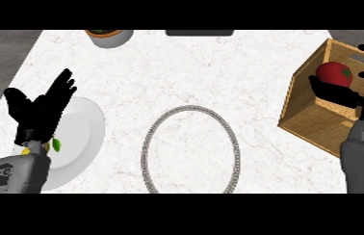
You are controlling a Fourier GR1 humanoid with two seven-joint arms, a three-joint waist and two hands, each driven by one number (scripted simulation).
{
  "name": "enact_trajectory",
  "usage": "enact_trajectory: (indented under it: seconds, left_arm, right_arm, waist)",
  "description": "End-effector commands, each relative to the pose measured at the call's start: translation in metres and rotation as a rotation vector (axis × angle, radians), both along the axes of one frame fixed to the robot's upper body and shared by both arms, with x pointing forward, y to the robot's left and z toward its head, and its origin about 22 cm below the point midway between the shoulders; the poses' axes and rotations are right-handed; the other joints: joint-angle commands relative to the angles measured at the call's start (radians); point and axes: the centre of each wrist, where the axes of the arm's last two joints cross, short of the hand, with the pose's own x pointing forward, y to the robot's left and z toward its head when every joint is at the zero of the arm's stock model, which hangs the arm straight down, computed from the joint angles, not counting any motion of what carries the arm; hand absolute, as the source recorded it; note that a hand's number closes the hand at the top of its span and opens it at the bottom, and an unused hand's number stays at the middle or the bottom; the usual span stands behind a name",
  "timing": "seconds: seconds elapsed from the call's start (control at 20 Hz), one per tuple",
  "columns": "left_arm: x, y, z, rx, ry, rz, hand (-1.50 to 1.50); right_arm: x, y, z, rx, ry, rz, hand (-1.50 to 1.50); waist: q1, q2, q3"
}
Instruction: Pick the tomato from the placemat and place it in the basket
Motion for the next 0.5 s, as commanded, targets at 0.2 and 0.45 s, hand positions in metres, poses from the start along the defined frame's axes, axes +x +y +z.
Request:
enact_trajectory:
  seconds: [0.2,0.45]
  left_arm:
    - [-0.004,0.024,-0.018,0.006,-0.008,-0.007,0.00]
    - [-0.015,-0.001,-0.015,-0.007,0.005,0.012,0.00]
  right_arm:
    - [0.026,-0.008,0.003,0.000,-0.058,0.098,-1.50]
    - [-0.003,-0.034,0.003,0.174,-0.232,-0.044,-1.50]
  waist:
    - [0.002,0.000,-0.001]
    - [-0.001,-0.004,0.000]
